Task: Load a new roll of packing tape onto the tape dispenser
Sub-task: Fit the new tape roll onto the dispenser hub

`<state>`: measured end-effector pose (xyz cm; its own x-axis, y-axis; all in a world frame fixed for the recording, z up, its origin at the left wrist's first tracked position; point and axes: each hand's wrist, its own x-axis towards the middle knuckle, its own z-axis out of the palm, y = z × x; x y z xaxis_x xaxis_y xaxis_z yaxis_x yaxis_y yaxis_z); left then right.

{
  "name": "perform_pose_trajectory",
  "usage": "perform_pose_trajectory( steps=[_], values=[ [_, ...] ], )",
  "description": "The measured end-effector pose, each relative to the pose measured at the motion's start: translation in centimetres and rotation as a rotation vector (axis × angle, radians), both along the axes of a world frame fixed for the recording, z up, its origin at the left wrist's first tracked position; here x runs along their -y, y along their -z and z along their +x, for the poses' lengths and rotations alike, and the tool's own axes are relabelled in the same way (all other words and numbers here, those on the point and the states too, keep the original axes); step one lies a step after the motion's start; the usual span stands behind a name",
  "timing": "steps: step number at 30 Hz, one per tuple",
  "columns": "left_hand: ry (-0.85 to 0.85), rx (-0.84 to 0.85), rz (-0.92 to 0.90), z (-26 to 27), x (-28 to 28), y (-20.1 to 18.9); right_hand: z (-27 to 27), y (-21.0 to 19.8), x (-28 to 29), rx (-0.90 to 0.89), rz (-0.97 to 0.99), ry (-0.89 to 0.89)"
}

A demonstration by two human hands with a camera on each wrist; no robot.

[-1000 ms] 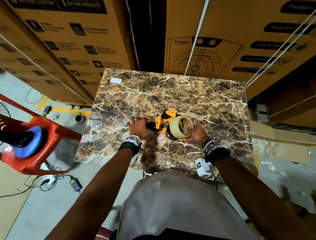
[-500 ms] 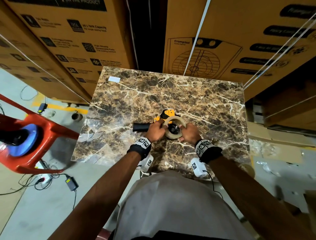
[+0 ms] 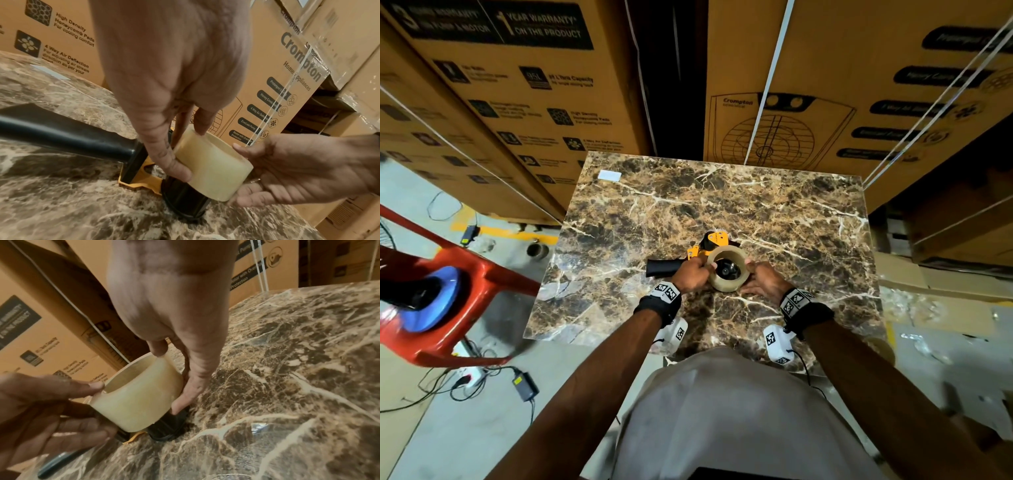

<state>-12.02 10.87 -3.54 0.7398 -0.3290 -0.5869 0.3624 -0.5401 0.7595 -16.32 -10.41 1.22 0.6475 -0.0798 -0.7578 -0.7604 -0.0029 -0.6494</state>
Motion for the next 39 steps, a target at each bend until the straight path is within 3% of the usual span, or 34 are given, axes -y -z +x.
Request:
perform_pose_trajectory(
  steps=[4,10,13,18,22,27,31,39],
  values=[
    [-0.018,-0.016,0.013,-0.5,0.3,0.6,-0.1,-0.7,0.0,-0.025,0.067,0.011],
    [-0.111,-0.027,-0.106,-3.0,0.8,-7.9,-0.9,-0.9,-0.2,-0.012,0.149,0.046],
    [-0.145,-0.079,-0.132,-3.1,0.6,-7.7,-1.2,-1.0,-0.3,-0.011,0.156,0.054],
    [-0.125,-0.059,-0.048,-2.0,-0.1,-0.6,-1.0,-0.9,-0.3,-0.008,0.159,0.053],
    [-0.139,-0.007,0.053,-3.0,0.8,-4.5,-0.3,0.3,-0.9,-0.016,0.074,0.105],
    [-0.233,-0.037,0.072,-2.2,1.1,-2.2,-0.1,0.8,-0.6,-0.043,0.101,0.147],
    [-0.187,0.014,0.187,-2.4,1.9,-6.1,-0.2,1.3,-0.4,-0.077,0.12,0.172],
    [-0.222,-0.034,0.197,-1.4,2.3,-5.7,0.5,0.7,-0.9,-0.134,0.077,0.166]
  ],
)
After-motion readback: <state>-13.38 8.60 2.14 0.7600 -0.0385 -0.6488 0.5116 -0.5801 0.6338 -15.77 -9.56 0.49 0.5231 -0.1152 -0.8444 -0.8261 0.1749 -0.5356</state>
